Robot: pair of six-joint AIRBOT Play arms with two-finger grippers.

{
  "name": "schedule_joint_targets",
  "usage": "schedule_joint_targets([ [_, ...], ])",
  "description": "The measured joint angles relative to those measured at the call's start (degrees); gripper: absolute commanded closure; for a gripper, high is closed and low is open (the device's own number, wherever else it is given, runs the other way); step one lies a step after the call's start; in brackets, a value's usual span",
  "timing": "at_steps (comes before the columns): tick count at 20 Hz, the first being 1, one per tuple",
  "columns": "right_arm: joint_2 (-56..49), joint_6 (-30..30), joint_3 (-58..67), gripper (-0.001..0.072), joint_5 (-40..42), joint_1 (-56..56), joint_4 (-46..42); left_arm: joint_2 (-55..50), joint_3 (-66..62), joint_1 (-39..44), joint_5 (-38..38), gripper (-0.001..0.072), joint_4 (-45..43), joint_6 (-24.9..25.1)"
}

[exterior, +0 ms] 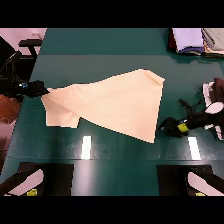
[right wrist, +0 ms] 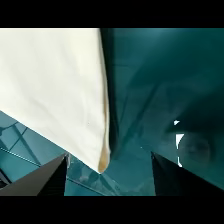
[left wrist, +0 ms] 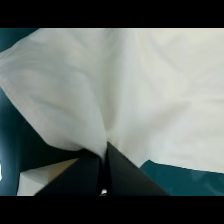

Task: Fold the shirts.

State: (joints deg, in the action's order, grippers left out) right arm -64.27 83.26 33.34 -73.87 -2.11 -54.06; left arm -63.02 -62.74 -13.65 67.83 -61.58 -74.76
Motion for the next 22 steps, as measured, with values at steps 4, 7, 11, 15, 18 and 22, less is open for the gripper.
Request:
schedule_joint_targets([
  [4, -1.6, 0.8, -3.4, 0.0436, 4.6, -7.0, 4.3, 0.0, 0.0, 0.0, 0.2, 0.0683, 0.0, 0.1],
  [7, -2.8, 1.0, -2.1, 0.0687, 9.4, -10.2, 4.1, 0.4, 0.0, 0.0, 0.1, 0.0684, 0.0, 0.1],
  [11, 1.4, 0.6, 5.5, 0.0688, 11.1, -11.0, 3.4, 4.3, -1.6, 0.0, -0.7, 0.0683, 0.1, 0.1],
  [15, 8.6, -0.2, 20.8, 0.0688, 10.3, -6.4, 3.1, 11.0, -9.6, 0.0, -0.7, 0.0683, 0.8, -1.0],
  [18, 12.1, -1.4, 36.2, 0.0688, 7.4, -0.9, 3.0, 15.3, -20.5, 0.0, -0.9, 0.0683, 2.1, -2.2],
  [22, 13.6, -2.4, 57.8, 0.0688, 1.1, 7.1, 3.0, 18.1, -37.8, 0.0, -0.9, 0.0683, 3.2, -4.8],
])
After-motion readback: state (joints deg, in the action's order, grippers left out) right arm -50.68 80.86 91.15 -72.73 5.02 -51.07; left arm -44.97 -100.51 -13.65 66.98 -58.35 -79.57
